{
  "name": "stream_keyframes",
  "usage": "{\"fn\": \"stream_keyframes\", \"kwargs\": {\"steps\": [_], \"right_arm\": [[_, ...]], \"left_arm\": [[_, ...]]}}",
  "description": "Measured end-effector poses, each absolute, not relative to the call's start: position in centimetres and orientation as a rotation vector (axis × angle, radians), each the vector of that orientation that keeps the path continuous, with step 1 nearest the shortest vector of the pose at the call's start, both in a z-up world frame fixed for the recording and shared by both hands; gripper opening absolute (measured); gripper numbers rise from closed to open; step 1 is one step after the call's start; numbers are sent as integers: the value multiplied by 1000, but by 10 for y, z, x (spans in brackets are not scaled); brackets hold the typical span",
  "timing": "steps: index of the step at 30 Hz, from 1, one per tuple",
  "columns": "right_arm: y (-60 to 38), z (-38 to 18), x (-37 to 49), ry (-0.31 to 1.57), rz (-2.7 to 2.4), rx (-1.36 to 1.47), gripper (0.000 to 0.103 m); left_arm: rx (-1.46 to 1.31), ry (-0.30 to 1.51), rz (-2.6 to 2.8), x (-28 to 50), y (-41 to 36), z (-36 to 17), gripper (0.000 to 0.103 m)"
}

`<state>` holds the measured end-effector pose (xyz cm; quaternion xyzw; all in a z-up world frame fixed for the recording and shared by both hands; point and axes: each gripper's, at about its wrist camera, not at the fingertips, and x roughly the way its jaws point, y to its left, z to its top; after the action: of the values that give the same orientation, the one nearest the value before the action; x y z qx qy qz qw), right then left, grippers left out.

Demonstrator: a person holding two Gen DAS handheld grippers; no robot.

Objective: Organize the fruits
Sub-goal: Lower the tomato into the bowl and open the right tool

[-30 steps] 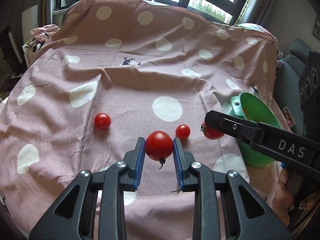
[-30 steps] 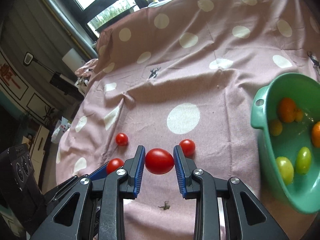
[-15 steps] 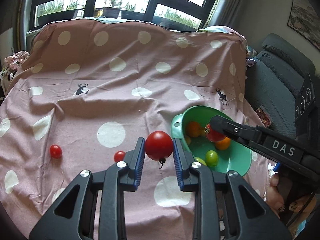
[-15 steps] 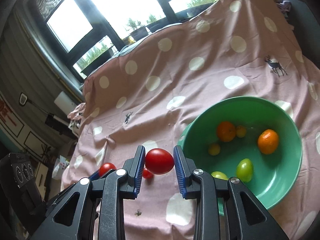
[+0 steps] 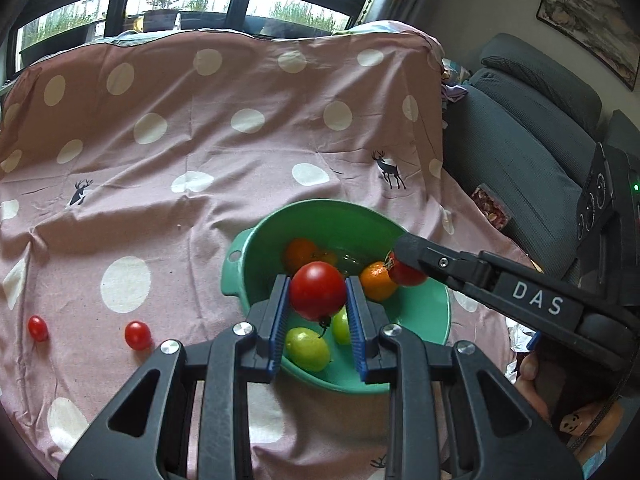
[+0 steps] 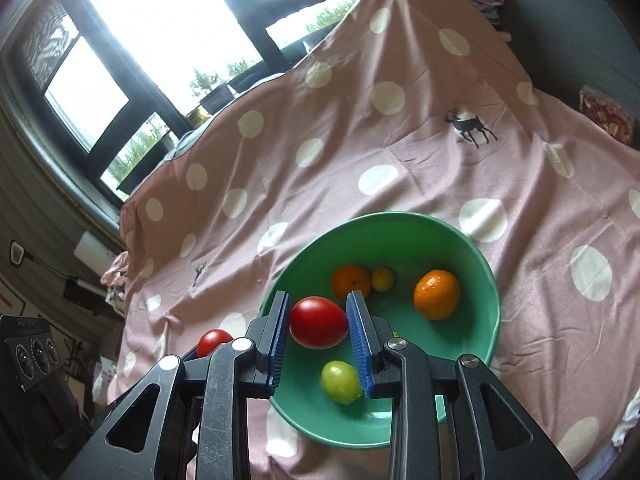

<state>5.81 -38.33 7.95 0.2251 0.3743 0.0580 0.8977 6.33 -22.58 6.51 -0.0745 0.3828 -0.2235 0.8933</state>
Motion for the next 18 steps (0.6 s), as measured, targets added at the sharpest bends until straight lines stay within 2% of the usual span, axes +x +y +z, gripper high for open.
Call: {"fn": "stream_keyframes", "kwargs": {"steps": [18], "right_arm": [[-407,52,73,884,25,449,31]], "left_arm": [[-94,913,-503,79,-261,30,27]]}}
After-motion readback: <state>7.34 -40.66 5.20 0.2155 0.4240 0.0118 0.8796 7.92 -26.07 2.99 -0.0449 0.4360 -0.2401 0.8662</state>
